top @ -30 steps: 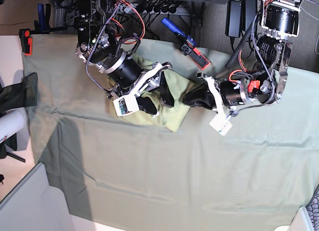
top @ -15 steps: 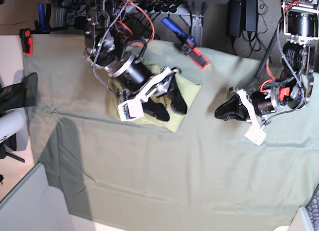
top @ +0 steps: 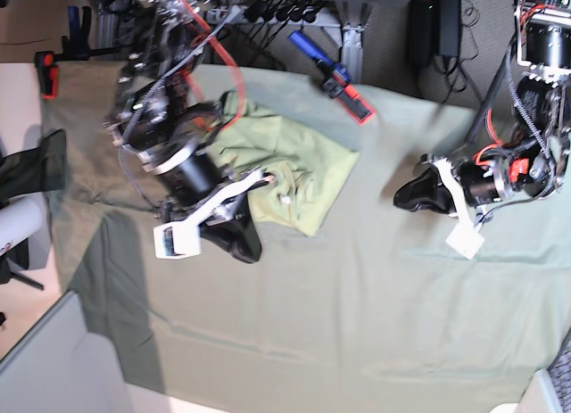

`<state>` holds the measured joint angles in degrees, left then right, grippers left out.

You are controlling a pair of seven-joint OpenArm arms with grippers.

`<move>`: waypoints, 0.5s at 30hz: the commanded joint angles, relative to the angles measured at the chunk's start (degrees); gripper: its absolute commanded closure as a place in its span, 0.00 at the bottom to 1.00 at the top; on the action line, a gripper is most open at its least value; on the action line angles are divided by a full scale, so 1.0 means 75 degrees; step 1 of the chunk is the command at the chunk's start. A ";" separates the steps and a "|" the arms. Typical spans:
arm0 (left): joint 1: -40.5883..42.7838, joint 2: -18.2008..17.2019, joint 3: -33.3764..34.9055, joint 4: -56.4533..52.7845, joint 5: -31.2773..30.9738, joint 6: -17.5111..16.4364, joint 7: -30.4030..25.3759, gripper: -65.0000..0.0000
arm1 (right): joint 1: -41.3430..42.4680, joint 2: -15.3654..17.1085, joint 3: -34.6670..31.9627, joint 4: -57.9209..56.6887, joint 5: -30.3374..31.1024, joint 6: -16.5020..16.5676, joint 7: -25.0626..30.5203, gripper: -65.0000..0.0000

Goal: Fold the T-shirt properly
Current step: 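Fold the shirt bundle over with the right gripper toward the left gripper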

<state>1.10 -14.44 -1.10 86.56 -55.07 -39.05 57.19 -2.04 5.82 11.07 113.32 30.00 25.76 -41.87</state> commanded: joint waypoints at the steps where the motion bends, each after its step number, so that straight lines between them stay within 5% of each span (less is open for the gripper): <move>1: -0.0125 -0.0096 -0.0020 0.0152 -0.0172 -0.0127 -0.0108 1.00 | 0.0087 0.0131 0.0265 0.0163 0.0117 0.0283 0.0178 1.00; 7: -0.0125 -0.0242 -0.0020 0.0152 -0.0172 -0.0127 -0.0108 1.00 | -0.0201 0.0694 0.1466 0.0157 0.0143 0.0283 0.0181 1.00; 15: -0.0128 -0.0236 -0.0020 0.0152 -0.0172 -0.0127 -0.0166 1.00 | -0.1014 0.1128 0.0991 -0.0198 0.0385 0.0289 0.0160 1.00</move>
<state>1.13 -15.88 -1.08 86.56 -54.98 -39.05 57.01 -9.98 13.65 18.33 111.00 31.81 25.76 -42.00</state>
